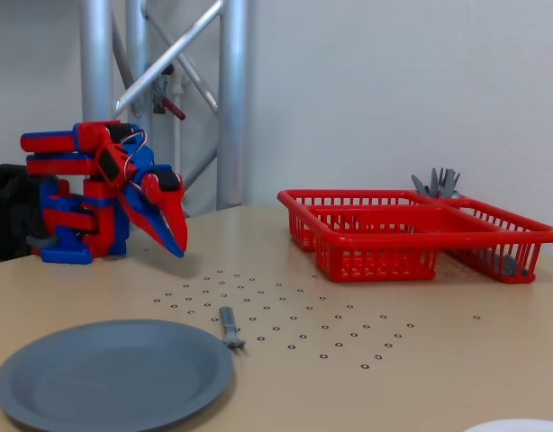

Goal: Push the fork on the left side of the plate

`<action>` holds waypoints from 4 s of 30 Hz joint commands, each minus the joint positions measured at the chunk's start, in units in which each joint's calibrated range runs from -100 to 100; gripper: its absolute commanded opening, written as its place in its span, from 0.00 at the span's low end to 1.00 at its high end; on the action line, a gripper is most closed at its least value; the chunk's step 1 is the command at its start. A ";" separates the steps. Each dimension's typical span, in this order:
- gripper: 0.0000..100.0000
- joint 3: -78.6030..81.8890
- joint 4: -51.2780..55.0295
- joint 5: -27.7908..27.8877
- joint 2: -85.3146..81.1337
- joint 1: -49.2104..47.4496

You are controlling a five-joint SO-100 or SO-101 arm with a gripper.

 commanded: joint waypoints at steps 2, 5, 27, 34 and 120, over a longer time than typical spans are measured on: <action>0.00 0.54 0.27 -0.39 -0.76 0.54; 0.00 0.54 0.27 -0.39 -0.76 0.54; 0.00 0.54 0.27 -0.39 -0.76 0.54; 0.00 0.54 0.27 -0.39 -0.76 0.54; 0.00 -93.75 2.84 -9.38 108.46 10.52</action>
